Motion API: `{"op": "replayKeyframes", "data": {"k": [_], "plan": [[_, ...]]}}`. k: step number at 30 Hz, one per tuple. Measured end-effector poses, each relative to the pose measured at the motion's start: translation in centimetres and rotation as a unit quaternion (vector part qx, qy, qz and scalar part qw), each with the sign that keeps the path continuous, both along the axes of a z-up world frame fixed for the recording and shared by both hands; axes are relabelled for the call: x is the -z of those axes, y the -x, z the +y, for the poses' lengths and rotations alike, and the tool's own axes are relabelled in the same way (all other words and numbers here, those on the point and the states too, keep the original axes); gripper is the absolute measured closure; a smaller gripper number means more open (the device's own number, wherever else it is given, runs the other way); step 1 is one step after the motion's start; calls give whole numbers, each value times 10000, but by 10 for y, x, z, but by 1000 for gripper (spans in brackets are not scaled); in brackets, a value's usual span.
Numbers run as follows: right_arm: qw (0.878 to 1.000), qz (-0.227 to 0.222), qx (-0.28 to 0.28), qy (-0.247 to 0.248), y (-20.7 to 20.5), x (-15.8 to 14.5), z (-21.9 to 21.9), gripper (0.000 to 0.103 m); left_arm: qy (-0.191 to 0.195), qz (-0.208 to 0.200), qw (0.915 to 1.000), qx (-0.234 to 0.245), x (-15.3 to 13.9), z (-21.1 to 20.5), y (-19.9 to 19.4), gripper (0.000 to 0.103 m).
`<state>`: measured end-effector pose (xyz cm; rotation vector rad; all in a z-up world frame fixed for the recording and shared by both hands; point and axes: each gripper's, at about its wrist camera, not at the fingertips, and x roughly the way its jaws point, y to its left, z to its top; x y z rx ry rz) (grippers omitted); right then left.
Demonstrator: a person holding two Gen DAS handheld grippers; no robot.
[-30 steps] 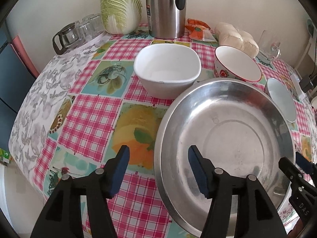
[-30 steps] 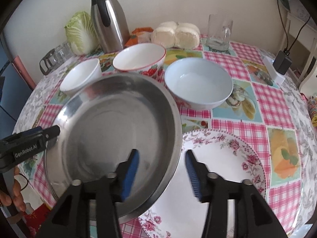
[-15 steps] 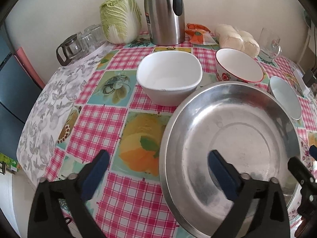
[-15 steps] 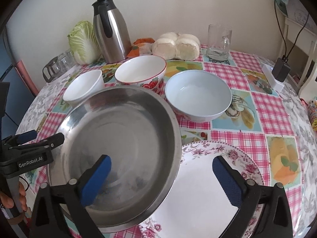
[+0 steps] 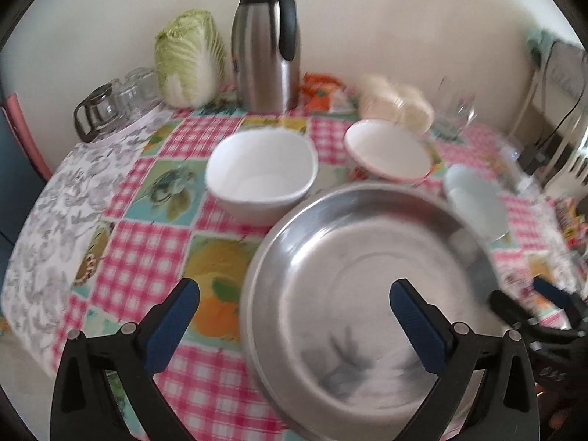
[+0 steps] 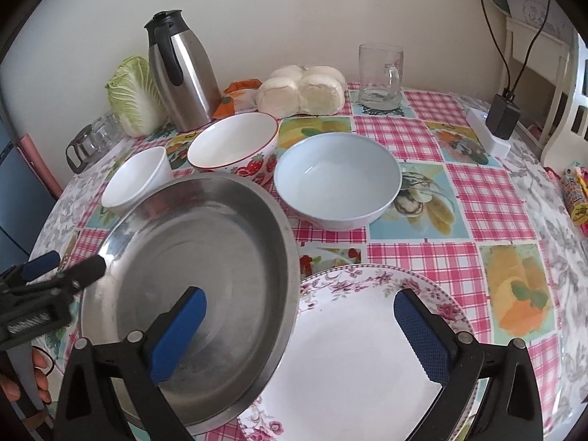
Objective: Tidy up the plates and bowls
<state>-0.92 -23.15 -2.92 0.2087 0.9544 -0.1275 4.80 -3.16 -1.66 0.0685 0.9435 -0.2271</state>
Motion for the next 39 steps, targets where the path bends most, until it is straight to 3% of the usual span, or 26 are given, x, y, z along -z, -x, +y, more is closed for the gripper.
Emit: {"op": "replayKeyframes", "data": {"k": [6,11,15,20,24,30,34,39], "plan": [[9996,-122,226,82,8,-14,-16,0,297,-436,9984,221,-21,-9,9,0],[9973,-118,691,225,19,-24,-41,0,658,-384,9956,550,-29,-22,19,0],[9951,-89,933,303,27,-29,-59,0,720,-388,9935,786,-32,-34,28,0],[9904,-14,1384,15,43,-28,-92,0,998,-99,9889,1096,-27,-56,38,0],[9857,25,1672,-185,55,-24,-114,0,1064,-115,9853,1328,-29,-76,51,0],[9825,159,1805,-429,69,-13,-131,0,1189,201,9774,1738,-25,-110,74,0],[9804,276,1864,-567,74,-5,-137,0,953,421,9800,1696,-17,-129,87,0],[9757,466,1983,-805,80,7,-145,0,997,660,9810,1526,-8,-140,100,0]]}}
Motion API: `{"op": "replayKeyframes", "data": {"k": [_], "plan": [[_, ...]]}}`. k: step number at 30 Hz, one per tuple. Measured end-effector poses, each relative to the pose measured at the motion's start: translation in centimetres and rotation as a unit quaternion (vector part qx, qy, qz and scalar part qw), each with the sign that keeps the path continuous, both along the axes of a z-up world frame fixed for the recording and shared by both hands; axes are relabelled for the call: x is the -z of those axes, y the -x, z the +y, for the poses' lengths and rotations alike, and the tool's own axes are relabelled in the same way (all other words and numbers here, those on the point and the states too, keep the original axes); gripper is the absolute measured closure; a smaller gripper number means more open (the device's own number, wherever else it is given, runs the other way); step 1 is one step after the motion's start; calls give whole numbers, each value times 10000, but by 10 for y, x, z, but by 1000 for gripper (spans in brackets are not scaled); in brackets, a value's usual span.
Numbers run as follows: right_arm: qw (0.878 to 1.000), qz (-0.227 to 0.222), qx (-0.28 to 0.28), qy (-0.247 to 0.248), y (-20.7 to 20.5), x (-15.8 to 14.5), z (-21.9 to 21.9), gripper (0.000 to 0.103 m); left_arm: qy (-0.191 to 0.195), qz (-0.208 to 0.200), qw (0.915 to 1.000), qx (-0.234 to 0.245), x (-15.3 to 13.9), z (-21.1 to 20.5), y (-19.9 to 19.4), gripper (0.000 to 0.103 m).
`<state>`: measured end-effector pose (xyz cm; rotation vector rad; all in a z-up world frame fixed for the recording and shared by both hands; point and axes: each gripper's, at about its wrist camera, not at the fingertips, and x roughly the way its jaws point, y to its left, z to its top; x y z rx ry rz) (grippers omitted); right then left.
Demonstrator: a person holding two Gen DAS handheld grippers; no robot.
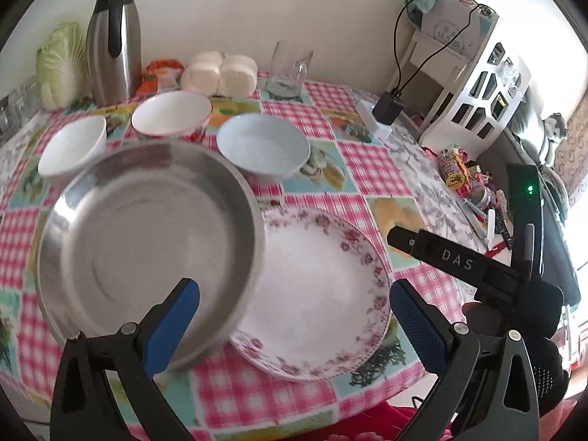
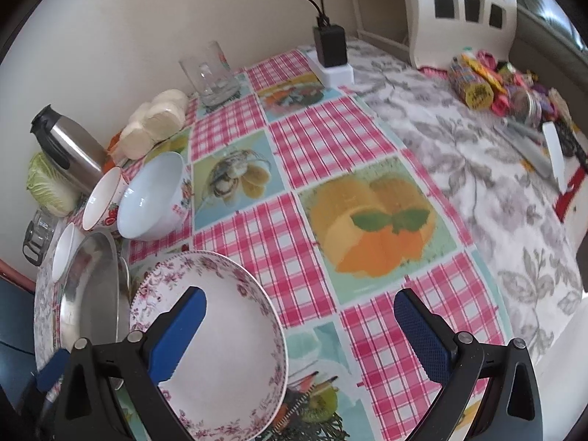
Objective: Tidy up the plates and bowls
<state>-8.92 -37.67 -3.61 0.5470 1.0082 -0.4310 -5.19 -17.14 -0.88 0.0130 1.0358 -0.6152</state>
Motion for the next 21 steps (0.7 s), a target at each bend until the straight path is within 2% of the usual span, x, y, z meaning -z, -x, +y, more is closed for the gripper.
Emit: {"op": "replayKeyframes", "data": {"k": [11,21], "plan": [[9998,52,111,-183,10,8,-6,0,-98,380,9983,-439,22,-7,17,0],[9997,152,19,-207,6,14,-1,0,-169,351,9973,-624,26,-11,33,0]]}}
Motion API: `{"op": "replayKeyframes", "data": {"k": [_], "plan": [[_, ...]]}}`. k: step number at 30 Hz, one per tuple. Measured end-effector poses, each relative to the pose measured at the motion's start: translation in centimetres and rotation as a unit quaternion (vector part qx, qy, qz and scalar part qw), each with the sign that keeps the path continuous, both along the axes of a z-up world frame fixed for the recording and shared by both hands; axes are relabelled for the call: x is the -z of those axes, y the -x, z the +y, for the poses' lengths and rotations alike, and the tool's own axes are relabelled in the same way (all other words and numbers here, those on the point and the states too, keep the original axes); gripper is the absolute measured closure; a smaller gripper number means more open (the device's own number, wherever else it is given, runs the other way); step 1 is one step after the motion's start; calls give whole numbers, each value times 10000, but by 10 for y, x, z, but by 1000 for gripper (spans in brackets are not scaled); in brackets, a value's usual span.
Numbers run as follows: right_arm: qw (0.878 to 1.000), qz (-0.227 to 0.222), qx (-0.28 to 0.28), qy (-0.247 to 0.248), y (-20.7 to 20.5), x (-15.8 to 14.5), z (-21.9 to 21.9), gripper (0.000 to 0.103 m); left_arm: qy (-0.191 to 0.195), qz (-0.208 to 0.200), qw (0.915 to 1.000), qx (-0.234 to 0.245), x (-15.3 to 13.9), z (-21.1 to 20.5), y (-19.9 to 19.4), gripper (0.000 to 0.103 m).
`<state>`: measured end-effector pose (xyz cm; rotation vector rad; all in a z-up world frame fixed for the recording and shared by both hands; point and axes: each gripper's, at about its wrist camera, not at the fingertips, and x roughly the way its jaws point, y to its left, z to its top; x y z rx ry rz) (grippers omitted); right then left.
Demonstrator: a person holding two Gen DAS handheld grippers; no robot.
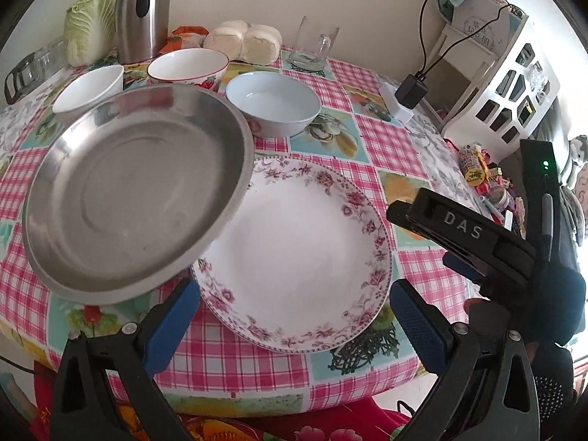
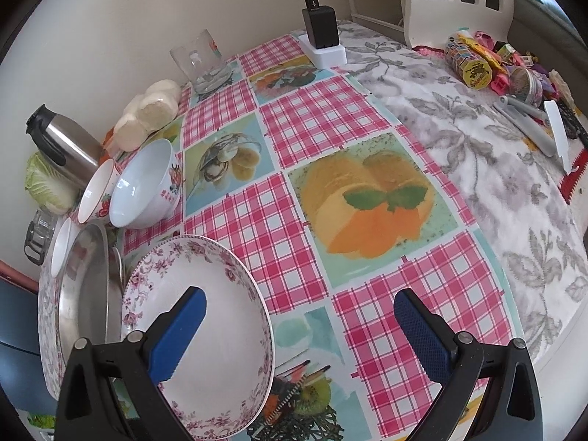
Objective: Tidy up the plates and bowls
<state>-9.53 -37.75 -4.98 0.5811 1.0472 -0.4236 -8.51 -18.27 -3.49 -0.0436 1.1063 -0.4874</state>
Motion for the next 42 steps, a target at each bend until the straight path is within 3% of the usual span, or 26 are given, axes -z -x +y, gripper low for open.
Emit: {"op": "replayKeyframes", "data": {"k": [6,14,19,23,27,28,30,33,38,42], "plan": [[9999,114,-36,-53,-3,6,1,0,15,251,9996,-86,10,2,3,0],[9989,332,89,-327,-3,20,-5,1,96,902,9950,-419,35,16,-6,2],[9983,288,24,-510,-4,24,-4,9,76,1147,9910,-683,47,25,-13,17],[9980,185,-101,-602,-7,24,4,22,123,1295,9868,-960,54,35,-19,24],[9959,113,-253,-864,-14,31,11,43,147,1224,9858,-1140,54,41,-23,25],[9955,127,-283,-894,-16,33,13,46,169,1213,9853,-1191,54,44,-24,28],[9956,170,-344,-854,-18,36,16,64,176,1168,9850,-1261,54,47,-25,35],[9954,213,-390,-853,-19,40,20,79,269,1128,9837,-1375,54,51,-27,46],[9948,266,-455,-867,-21,42,22,86,456,1143,9787,-1645,58,61,-31,69],[9947,271,-471,-867,-21,42,23,86,449,1115,9791,-1638,59,59,-31,75]]}}
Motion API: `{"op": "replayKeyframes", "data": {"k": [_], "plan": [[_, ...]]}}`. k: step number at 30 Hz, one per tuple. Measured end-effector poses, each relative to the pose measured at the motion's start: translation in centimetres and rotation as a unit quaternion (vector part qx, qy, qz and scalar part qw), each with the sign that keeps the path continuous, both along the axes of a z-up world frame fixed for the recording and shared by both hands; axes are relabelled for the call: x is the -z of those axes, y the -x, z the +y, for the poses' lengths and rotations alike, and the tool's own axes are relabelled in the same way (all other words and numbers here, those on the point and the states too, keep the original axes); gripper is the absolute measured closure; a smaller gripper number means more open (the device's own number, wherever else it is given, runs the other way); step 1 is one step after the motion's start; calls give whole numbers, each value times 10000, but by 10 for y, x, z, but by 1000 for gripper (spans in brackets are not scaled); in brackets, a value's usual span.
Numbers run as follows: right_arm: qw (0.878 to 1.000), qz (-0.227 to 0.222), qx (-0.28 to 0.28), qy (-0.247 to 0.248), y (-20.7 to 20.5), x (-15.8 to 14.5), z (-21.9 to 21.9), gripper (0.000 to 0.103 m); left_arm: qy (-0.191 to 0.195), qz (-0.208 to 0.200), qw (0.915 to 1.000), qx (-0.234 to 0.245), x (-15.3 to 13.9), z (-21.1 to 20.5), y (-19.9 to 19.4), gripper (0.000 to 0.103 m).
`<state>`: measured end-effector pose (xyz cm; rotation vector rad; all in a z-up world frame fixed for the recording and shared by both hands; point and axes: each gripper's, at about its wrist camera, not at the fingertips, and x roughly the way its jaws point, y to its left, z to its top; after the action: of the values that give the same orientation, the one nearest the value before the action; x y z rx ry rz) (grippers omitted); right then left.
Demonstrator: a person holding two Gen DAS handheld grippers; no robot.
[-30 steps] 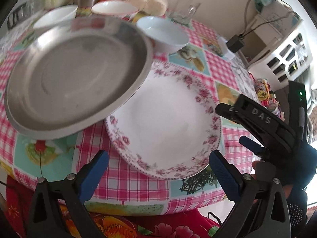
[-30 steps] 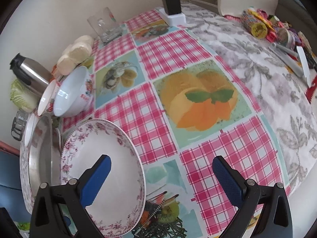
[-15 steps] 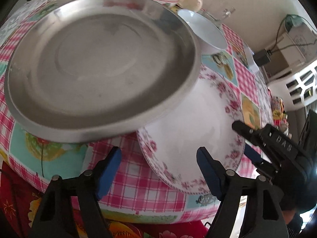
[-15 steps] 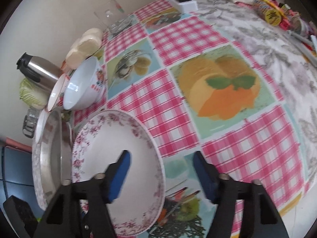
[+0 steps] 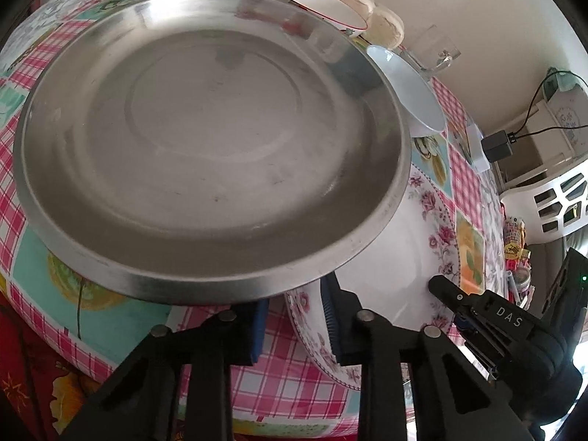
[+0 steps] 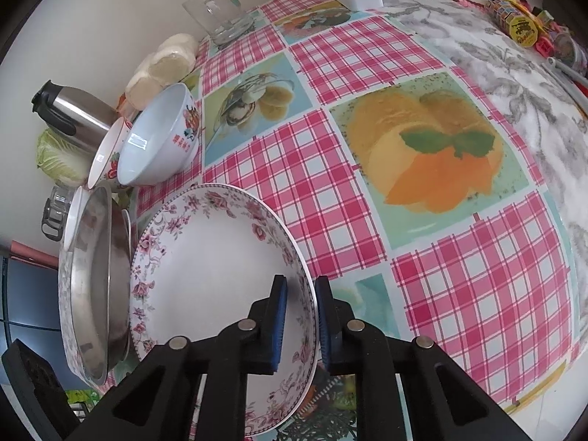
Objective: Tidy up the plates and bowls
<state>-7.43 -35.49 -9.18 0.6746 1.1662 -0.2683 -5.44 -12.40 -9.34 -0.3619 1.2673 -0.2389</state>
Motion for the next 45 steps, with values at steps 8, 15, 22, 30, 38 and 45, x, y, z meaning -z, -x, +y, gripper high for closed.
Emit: {"op": "replayKeyframes", "data": {"k": [8,15,22,30,38,45], "plan": [[9999,57,-3,154,4,-5,-5,86,0,-75,9996,272,2,-17,3,79],[9983,232,256,475,14,-10,-22,85,102,-3,9959,902,5,-42,8,84],[9959,218,832,297,33,-9,-52,84,270,112,9937,1086,5,-57,3,84],[9903,-178,1322,-395,54,-2,-82,84,482,197,9935,1015,9,-62,-11,84],[9782,-713,1560,-1171,74,8,-102,84,577,129,9943,891,11,-59,-16,84],[9801,-747,1477,-1099,69,7,-102,85,392,-83,9940,1017,10,-70,-20,84]]}}
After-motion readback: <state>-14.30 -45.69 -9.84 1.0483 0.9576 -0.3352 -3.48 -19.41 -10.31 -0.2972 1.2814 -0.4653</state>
